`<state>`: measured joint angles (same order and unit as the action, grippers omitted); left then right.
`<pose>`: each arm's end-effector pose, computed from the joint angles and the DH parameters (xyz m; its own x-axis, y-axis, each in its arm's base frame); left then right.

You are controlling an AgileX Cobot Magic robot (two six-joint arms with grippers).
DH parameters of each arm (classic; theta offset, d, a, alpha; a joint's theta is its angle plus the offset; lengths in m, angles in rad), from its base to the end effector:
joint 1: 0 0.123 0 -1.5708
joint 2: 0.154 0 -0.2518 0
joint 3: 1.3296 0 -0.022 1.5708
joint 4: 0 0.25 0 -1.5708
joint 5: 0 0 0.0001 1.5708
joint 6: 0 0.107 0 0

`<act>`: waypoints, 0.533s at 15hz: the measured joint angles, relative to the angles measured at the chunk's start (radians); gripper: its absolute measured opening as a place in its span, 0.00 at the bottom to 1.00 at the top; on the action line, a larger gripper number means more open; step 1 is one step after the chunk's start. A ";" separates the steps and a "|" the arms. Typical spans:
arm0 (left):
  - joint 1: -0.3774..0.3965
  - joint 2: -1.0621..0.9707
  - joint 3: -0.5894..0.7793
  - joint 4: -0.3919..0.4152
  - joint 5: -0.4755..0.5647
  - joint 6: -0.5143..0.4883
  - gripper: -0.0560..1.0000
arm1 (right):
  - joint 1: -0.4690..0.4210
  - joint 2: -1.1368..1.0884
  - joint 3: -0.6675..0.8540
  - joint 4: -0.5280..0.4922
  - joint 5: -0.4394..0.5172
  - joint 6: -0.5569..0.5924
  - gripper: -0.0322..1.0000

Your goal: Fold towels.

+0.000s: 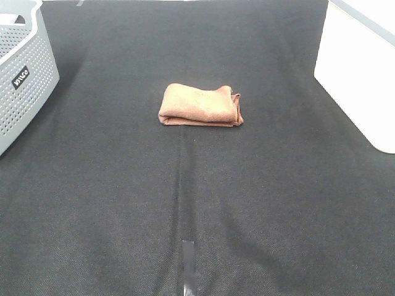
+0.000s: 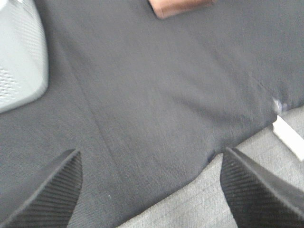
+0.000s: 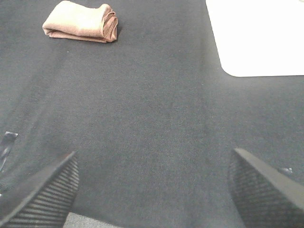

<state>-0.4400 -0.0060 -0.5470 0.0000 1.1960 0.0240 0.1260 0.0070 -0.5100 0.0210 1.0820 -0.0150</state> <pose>0.0264 -0.0124 0.2706 -0.4670 0.2464 -0.8492 0.4373 0.8991 0.0204 0.0406 0.0071 0.2702 -0.4677 -0.0644 -0.8816 -0.1443 0.9895 0.0042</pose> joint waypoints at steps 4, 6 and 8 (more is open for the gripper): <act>0.000 -0.001 0.046 -0.029 -0.127 0.063 0.77 | 0.000 0.001 0.002 0.000 -0.010 -0.013 0.81; 0.000 -0.001 0.046 -0.051 -0.136 0.105 0.77 | 0.000 0.001 0.002 0.000 -0.010 -0.013 0.81; 0.000 -0.001 0.046 -0.059 -0.137 0.123 0.77 | 0.000 0.001 0.002 0.000 -0.010 -0.013 0.81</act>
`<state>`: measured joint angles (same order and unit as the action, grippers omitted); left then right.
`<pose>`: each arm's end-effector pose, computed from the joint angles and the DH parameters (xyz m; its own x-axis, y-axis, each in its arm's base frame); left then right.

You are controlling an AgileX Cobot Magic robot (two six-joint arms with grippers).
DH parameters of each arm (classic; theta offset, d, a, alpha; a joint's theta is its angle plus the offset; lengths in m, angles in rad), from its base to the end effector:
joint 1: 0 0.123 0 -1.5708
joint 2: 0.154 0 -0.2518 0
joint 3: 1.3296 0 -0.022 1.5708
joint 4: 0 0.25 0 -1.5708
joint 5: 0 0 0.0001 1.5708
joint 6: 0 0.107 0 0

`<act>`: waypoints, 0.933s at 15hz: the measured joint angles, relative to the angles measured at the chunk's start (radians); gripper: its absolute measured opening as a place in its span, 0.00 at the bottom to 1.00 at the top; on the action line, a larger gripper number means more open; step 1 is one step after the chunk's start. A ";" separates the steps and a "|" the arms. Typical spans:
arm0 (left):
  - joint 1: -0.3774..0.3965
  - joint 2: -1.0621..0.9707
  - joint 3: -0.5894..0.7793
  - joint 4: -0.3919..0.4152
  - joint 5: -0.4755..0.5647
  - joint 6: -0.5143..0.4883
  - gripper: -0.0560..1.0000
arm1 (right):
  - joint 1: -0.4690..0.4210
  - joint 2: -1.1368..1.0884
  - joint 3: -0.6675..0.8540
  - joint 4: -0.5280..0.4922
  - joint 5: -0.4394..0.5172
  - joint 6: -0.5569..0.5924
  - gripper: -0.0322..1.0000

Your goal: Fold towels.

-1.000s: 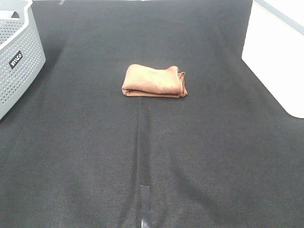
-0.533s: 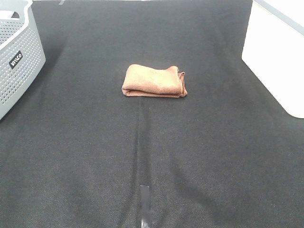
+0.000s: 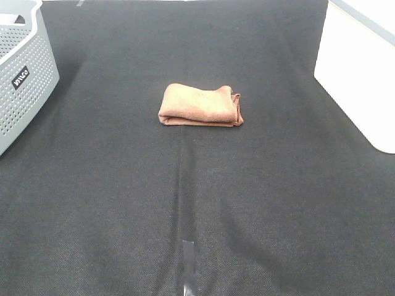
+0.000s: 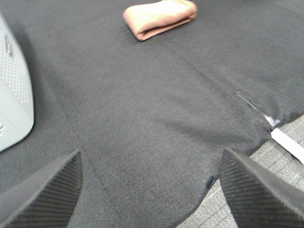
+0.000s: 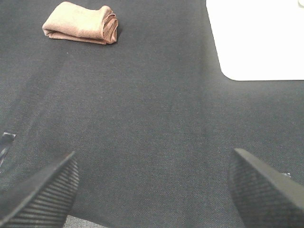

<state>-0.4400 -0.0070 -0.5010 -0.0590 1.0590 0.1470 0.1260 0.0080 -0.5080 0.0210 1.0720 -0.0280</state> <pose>0.0349 -0.0225 0.2704 -0.3463 0.2931 -0.8912 0.5114 0.8554 0.0826 0.0415 0.0072 0.2705 -0.4596 -0.0763 -0.8848 -0.1501 0.9886 -0.0073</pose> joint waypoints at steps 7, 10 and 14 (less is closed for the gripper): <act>0.001 0.000 0.000 -0.001 0.000 0.001 0.77 | 0.000 0.000 0.000 0.000 0.000 0.000 0.81; 0.157 0.000 0.000 -0.006 -0.001 0.001 0.77 | 0.000 0.000 0.000 0.000 0.000 0.000 0.81; 0.387 0.000 0.000 -0.007 -0.001 0.001 0.77 | -0.061 0.000 0.000 0.000 0.000 0.000 0.81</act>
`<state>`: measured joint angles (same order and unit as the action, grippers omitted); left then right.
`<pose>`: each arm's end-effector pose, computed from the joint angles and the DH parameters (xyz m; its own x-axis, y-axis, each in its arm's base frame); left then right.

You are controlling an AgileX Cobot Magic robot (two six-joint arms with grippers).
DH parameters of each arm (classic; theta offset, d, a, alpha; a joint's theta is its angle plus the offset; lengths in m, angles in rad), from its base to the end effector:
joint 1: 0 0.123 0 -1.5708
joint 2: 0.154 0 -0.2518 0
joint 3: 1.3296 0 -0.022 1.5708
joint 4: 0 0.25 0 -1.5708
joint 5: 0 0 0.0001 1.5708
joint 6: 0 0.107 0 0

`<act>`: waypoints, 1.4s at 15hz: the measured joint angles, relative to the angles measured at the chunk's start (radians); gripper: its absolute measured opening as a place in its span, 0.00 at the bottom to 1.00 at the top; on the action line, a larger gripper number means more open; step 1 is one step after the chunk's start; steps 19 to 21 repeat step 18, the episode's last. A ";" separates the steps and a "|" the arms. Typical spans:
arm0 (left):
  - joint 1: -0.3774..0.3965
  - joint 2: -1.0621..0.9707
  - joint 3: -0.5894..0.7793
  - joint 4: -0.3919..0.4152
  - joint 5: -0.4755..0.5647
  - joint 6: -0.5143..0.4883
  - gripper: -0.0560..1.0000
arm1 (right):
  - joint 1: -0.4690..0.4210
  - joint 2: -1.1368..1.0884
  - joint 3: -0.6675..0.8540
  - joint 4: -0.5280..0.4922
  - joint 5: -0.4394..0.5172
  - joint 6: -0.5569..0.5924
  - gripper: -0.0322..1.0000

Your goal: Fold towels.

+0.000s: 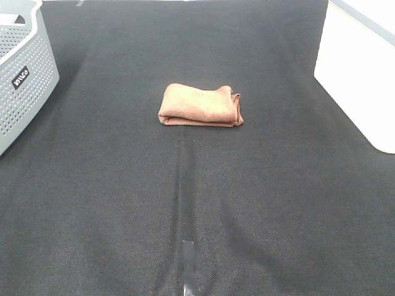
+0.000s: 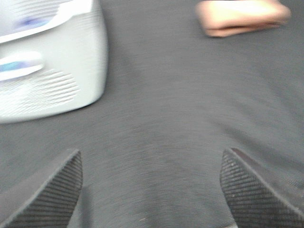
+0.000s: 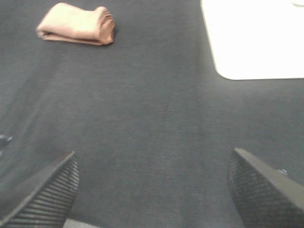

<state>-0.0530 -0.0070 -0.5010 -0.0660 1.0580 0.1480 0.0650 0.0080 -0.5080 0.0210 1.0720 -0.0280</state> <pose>0.0408 -0.0083 0.2706 -0.4300 0.1381 -0.8922 0.1549 0.9849 0.0778 0.0418 0.0047 0.2705 -0.4634 -0.0482 -0.8848 -0.0896 0.9960 -0.0073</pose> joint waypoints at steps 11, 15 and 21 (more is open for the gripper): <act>0.019 0.000 0.000 -0.001 0.000 0.000 0.77 | -0.065 -0.014 0.000 0.000 -0.001 0.000 0.81; 0.019 0.000 0.000 -0.001 0.000 0.000 0.77 | -0.065 -0.014 0.000 0.000 -0.001 0.000 0.81; 0.019 0.000 0.000 -0.001 0.000 0.000 0.77 | -0.065 -0.014 0.000 0.000 -0.001 0.000 0.81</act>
